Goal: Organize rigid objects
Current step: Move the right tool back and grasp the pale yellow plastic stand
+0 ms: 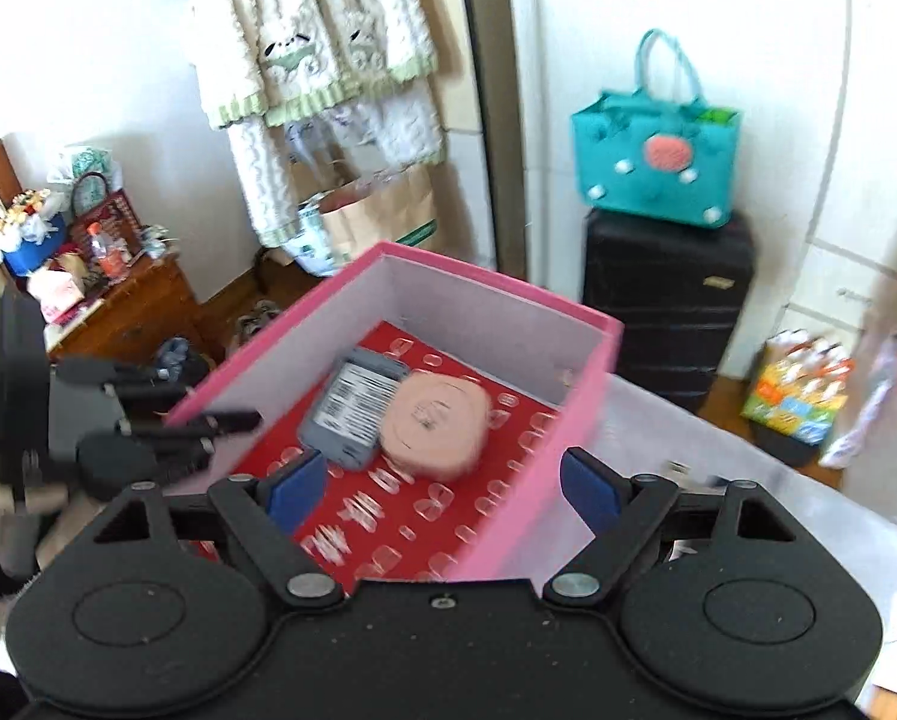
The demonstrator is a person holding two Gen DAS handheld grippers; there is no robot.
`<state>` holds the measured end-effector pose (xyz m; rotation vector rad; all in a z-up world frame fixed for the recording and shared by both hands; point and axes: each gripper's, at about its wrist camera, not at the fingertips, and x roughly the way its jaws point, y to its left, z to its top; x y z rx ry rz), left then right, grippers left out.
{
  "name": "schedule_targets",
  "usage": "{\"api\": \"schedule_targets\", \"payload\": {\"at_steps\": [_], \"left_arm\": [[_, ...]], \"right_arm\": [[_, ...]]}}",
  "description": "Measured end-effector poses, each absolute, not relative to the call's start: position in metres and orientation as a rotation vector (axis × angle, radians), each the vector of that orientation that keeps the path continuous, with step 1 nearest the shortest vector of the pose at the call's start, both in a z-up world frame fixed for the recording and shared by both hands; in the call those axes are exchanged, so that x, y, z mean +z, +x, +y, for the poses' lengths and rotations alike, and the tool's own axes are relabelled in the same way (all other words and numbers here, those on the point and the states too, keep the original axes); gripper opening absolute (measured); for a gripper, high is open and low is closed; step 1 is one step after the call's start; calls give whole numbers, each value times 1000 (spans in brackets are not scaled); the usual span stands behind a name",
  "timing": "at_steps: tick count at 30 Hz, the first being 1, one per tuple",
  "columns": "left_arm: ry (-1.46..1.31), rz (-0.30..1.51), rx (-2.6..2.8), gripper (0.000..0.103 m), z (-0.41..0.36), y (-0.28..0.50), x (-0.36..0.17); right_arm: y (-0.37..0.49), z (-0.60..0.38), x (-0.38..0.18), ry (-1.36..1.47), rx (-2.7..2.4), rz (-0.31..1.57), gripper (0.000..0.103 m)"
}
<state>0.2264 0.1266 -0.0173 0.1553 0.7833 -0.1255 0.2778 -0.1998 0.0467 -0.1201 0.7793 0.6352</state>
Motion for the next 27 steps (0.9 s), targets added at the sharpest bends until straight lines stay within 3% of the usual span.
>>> {"api": "schedule_targets", "payload": {"at_steps": [9, 22, 27], "left_arm": [[161, 782, -128, 9, 126, 226, -18], [153, 786, -127, 9, 126, 226, -18], [153, 787, -124, 9, 127, 226, -18]], "right_arm": [[217, -267, 42, -155, 502, 610, 89], [191, -323, -41, -114, 372, 783, 88], [192, -339, -74, -15, 312, 843, 79]]}}
